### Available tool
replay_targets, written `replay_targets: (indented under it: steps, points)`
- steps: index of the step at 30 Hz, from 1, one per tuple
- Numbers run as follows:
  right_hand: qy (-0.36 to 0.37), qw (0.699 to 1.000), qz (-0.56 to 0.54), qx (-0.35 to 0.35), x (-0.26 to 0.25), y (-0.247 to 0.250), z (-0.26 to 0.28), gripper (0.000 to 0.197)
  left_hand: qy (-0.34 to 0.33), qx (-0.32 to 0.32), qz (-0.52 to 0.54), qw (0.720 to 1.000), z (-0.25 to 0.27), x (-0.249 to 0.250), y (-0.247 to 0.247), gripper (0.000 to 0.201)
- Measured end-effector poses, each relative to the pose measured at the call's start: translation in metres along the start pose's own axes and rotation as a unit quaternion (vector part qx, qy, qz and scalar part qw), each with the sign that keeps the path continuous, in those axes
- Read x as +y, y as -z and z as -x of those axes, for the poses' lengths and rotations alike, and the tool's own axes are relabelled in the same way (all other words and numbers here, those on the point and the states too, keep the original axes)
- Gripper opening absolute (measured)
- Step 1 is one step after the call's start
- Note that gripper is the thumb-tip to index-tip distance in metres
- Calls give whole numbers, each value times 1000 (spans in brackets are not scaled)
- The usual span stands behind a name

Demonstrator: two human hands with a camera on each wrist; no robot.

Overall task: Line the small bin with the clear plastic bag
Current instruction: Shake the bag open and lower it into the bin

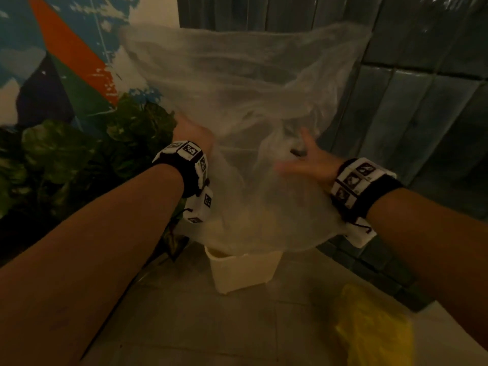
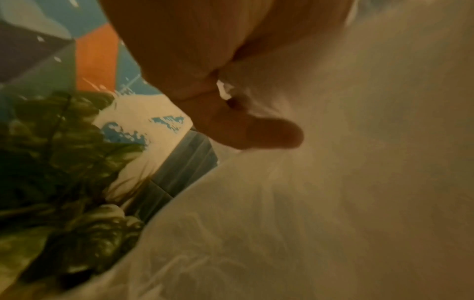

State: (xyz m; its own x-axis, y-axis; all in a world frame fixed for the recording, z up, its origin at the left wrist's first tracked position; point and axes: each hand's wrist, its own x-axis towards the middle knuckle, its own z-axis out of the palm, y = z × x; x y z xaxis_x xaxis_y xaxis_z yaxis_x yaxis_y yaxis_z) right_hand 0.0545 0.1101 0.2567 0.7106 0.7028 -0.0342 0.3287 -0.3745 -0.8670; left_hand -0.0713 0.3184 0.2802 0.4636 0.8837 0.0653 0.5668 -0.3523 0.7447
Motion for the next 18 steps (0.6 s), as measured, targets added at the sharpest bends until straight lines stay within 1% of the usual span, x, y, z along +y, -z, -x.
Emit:
replay_targets:
  steps: [1,2,3,4,5,6,7,8,10,12,14,15,16,17,18]
  points:
    - [-12,998,59,15,4,-6,-4,134,13,7,53,998,3,4,-5,54]
    - [-18,990,134,32,4,-10,-7,126,22,-4,106,994,-1,4,-15,56]
    - [-12,979,193,60,5,-13,-10,107,8,-32,141,990,7,7,-16,55]
    - [-6,969,229,94,7,-13,-15,84,-8,-49,179,983,11,7,-17,51]
    - [0,962,239,134,5,-13,-16,62,-24,-58,193,979,13,6,-17,45]
    - [-10,961,219,171,5,-13,-19,44,-34,-63,212,975,12,4,-19,40]
    - [-6,958,200,205,5,-12,-20,31,-46,-72,222,971,15,3,-16,36]
    - [-6,953,195,232,5,-10,-22,25,-60,-82,231,968,15,2,-15,32]
    - [-3,944,199,265,0,-8,-20,25,-86,-118,257,955,18,-4,-14,26]
    - [7,942,185,281,-2,-3,-20,24,-105,-159,312,931,22,-15,-12,32]
    - [12,944,163,288,-1,0,-19,24,-123,-180,348,912,17,-31,-14,40]
    - [13,944,157,289,1,1,-19,25,-136,-176,350,910,11,-44,-18,48]
    - [19,945,159,285,5,2,-20,25,-139,-174,333,916,7,-55,-22,61]
    - [22,945,164,281,7,1,-21,25,-133,-177,303,927,2,-68,-28,83]
    - [23,947,166,274,12,1,-23,26,-109,-196,257,940,-2,-80,-36,109]
